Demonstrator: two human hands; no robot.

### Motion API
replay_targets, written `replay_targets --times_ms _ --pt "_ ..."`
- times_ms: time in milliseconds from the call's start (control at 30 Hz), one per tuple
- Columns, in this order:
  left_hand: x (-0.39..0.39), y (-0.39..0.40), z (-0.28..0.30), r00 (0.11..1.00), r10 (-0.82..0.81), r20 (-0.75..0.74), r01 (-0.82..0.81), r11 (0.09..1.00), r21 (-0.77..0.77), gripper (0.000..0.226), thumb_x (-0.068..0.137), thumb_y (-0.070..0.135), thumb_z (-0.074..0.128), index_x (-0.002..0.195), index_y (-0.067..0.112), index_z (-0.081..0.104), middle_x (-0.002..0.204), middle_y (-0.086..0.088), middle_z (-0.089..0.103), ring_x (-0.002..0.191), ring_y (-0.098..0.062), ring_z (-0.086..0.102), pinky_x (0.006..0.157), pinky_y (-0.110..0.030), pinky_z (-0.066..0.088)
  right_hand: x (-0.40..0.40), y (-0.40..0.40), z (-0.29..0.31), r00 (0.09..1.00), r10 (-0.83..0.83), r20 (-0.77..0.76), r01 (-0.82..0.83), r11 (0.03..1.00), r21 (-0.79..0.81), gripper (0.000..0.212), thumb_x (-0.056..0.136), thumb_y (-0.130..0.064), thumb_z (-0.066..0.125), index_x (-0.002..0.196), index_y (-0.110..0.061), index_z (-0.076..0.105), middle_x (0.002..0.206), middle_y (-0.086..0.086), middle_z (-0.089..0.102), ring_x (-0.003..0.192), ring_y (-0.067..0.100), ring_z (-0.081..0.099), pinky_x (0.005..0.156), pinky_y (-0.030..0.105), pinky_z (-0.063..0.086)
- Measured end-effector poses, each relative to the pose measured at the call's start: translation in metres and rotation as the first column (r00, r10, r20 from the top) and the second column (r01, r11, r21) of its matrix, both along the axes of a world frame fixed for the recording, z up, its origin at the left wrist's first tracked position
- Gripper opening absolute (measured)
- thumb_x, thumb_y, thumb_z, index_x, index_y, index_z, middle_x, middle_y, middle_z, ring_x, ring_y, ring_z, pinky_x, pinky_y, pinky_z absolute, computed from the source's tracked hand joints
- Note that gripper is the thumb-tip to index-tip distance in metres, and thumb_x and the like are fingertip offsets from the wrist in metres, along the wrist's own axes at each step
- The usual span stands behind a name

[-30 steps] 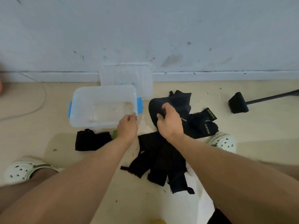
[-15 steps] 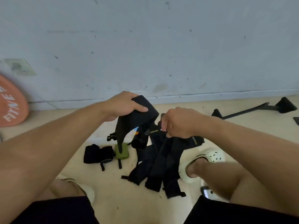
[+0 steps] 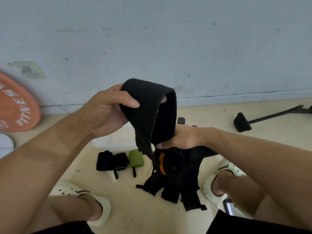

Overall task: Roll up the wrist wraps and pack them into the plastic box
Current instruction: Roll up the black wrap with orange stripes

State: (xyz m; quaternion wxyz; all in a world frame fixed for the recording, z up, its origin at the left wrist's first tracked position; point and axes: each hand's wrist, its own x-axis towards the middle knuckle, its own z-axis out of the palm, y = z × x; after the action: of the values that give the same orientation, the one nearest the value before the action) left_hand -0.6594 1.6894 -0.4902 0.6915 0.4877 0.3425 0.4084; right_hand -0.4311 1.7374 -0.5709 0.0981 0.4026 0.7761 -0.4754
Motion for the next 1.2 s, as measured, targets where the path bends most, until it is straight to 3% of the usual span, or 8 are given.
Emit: replay_targets --times_ms 133,233,367,500,700,833,1000,1200 --pt "-0.007 -0.004 -0.006 0.991 -0.123 0.052 0.128 0.986 -0.104 0.074 0.052 0.017 0.087 0.122 -0.001 0.070 0.138 -0.033 0.059 0.134 -0.056 0.050 0.111 -0.067 0.042 0.013 0.024 -0.016 0.976 -0.209 0.052 0.208 0.978 0.029 0.020 0.105 -0.040 0.055 0.112 -0.025 0.067 0.105 -0.006 0.068 0.104 0.018 0.062 0.088 0.032 0.045" --pt "-0.012 0.000 -0.027 0.966 -0.219 -0.137 0.187 0.958 -0.217 0.078 0.054 0.011 0.078 0.129 -0.006 0.062 0.136 -0.037 0.057 0.130 -0.059 0.051 0.110 -0.069 0.042 0.026 0.043 -0.025 0.914 -0.405 0.025 0.400 0.910 0.107 0.023 0.104 -0.033 0.056 0.105 -0.018 0.073 0.104 0.009 0.074 0.097 0.026 0.067 0.083 0.035 0.050" --pt "-0.010 0.006 -0.049 0.922 -0.271 -0.275 0.161 0.918 -0.361 0.050 0.081 0.006 0.063 0.132 0.008 0.065 0.130 -0.022 0.068 0.133 -0.045 0.057 0.102 -0.053 0.055 0.033 0.050 -0.025 0.854 -0.517 -0.054 0.520 0.848 0.106 0.025 0.104 -0.028 0.057 0.084 -0.021 0.069 0.086 0.001 0.068 0.079 0.018 0.062 0.068 0.028 0.045" --pt "0.007 -0.009 -0.031 0.898 -0.378 -0.224 0.239 0.848 -0.473 0.067 0.088 0.060 0.069 0.140 0.018 0.062 0.137 -0.015 0.067 0.128 -0.034 0.064 0.111 -0.051 0.049 0.023 0.044 -0.010 0.903 -0.387 -0.188 0.430 0.793 0.433 0.028 0.097 -0.019 0.052 0.074 -0.033 0.063 0.079 -0.011 0.066 0.081 0.020 0.060 0.066 0.031 0.045" --pt "0.048 -0.003 -0.051 0.933 0.048 -0.358 -0.213 0.873 -0.439 0.052 0.086 0.059 0.066 0.127 0.027 0.072 0.118 0.001 0.078 0.115 -0.018 0.071 0.108 -0.042 0.049 0.001 0.008 0.008 0.983 -0.090 -0.158 0.178 0.667 0.723 0.036 0.091 -0.012 0.064 0.116 -0.036 0.072 0.099 -0.012 0.065 0.094 0.016 0.062 0.069 0.035 0.044" --pt "0.059 0.000 -0.059 0.888 0.271 -0.372 -0.419 0.810 -0.410 0.024 0.097 0.030 0.070 0.118 0.019 0.074 0.107 -0.004 0.080 0.107 -0.024 0.074 0.100 -0.042 0.057 0.006 0.011 0.002 0.922 -0.262 -0.286 0.379 0.766 0.519 0.032 0.087 -0.030 0.073 0.116 -0.042 0.068 0.106 -0.016 0.065 0.099 0.009 0.062 0.082 0.034 0.053" --pt "0.054 0.005 -0.061 0.861 0.305 -0.407 -0.450 0.829 -0.332 0.023 0.094 0.012 0.066 0.114 0.022 0.074 0.104 -0.003 0.080 0.103 -0.025 0.074 0.084 -0.035 0.056 0.019 0.019 -0.005 0.892 -0.430 -0.139 0.443 0.893 0.078 0.085 0.074 -0.047 0.087 0.146 -0.038 0.042 0.130 -0.015 0.060 0.119 0.007 0.061 0.097 0.030 0.052" --pt "0.047 0.006 -0.060 0.899 0.219 -0.379 -0.358 0.866 -0.350 0.026 0.092 0.008 0.066 0.114 0.018 0.075 0.106 -0.004 0.080 0.102 -0.023 0.076 0.088 -0.033 0.056 0.029 0.019 -0.006 0.884 -0.406 -0.231 0.378 0.912 -0.157 0.061 0.078 -0.021 0.089 0.128 -0.031 0.057 0.117 -0.011 0.074 0.110 0.005 0.069 0.106 0.033 0.049"
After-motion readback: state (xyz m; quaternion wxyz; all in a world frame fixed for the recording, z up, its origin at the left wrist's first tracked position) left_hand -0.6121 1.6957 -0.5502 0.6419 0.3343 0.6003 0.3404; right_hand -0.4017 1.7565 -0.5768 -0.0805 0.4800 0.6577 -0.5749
